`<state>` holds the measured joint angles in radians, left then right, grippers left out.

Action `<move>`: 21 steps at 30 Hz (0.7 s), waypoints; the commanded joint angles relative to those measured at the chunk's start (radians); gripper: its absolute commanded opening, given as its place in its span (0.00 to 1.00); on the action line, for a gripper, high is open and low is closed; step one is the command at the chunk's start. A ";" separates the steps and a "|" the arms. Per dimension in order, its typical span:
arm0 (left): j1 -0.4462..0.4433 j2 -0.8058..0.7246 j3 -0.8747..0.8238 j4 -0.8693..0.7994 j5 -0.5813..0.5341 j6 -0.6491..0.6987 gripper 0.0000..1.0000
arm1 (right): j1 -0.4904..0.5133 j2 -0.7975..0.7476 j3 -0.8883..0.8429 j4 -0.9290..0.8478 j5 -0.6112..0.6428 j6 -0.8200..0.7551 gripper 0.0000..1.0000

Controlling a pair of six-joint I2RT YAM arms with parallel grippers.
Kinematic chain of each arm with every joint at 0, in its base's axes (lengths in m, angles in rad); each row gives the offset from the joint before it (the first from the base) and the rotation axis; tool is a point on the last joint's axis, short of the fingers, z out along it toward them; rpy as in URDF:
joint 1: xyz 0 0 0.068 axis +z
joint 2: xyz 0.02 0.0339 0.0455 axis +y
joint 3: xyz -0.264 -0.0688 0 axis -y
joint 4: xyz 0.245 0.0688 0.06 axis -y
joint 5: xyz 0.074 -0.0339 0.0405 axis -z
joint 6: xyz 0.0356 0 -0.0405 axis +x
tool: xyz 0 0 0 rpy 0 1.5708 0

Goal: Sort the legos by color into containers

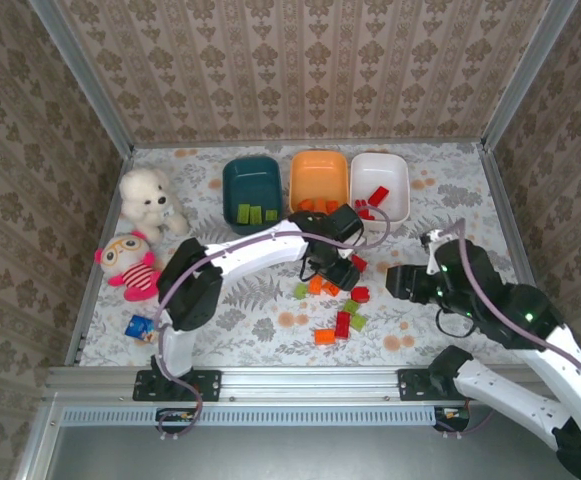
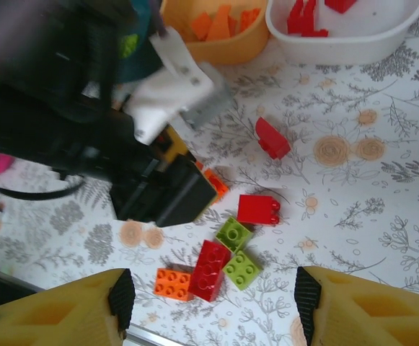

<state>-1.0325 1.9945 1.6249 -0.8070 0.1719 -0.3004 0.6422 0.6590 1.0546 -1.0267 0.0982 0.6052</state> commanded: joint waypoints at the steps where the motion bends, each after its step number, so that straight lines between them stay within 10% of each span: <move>1: -0.006 0.046 0.054 -0.107 -0.090 0.064 0.57 | -0.003 -0.048 0.033 -0.042 0.033 0.033 0.68; 21: -0.055 0.198 0.148 -0.173 -0.199 0.067 0.61 | -0.003 -0.075 0.020 0.016 -0.021 0.027 0.77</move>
<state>-1.0809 2.1777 1.7439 -0.9443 -0.0002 -0.2527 0.6422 0.5766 1.0782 -1.0351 0.0895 0.6258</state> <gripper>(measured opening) 0.607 0.772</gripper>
